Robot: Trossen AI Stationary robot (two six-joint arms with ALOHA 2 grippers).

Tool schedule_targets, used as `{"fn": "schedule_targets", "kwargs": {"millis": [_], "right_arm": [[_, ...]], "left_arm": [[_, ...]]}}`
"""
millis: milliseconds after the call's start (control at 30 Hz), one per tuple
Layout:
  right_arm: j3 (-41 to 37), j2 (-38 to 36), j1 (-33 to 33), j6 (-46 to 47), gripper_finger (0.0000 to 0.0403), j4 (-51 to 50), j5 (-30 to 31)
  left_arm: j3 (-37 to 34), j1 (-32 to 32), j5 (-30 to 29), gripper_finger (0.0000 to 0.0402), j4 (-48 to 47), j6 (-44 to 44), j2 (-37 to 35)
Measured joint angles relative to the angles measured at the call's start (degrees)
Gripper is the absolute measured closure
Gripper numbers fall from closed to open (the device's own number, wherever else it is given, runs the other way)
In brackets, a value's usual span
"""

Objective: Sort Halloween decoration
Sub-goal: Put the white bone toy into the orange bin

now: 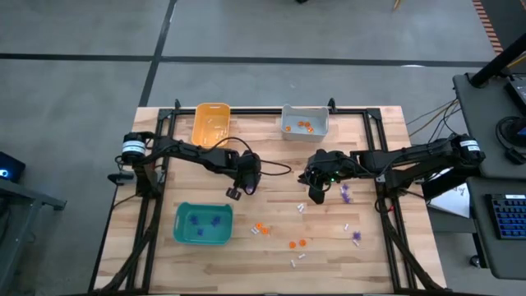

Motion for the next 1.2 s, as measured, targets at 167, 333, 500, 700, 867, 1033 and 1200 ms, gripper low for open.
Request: {"fn": "schedule_targets", "kwargs": {"millis": [167, 333, 500, 700, 867, 1033, 1200], "right_arm": [[0.0, 0.0, 0.0, -0.09, 0.0344, 0.01, 0.0], [0.0, 0.0, 0.0, -0.11, 0.0344, 0.13, 0.0], [0.0, 0.0, 0.0, -0.16, 0.0344, 0.2, 0.0], [-0.02, 0.0, 0.0, -0.33, 0.0344, 0.59, 0.0], [-0.02, 0.0, 0.0, -0.34, 0.0344, 0.59, 0.0], [-0.02, 0.0, 0.0, -0.35, 0.0344, 0.59, 0.0], [-0.02, 0.0, 0.0, -0.35, 0.0344, 0.57, 0.0]], "left_arm": [[-0.04, 0.0, -0.24, 0.0385, -0.03, -0.31, 0.0], [-0.07, 0.0, -0.36, 0.0394, -0.03, -2.01, -0.13], [0.88, 0.07, -1.19, 0.0391, -0.86, -5.97, -0.17], [2.83, 0.07, -1.44, 0.039, -2.79, -5.86, -0.17], [2.97, 0.15, -1.72, 0.039, -2.55, -5.53, -0.17], [2.97, 0.69, -1.81, 0.039, -2.56, -5.53, -0.17], [2.97, 1.2, -1.9, 0.04, -2.55, -5.31, -0.19]]}}
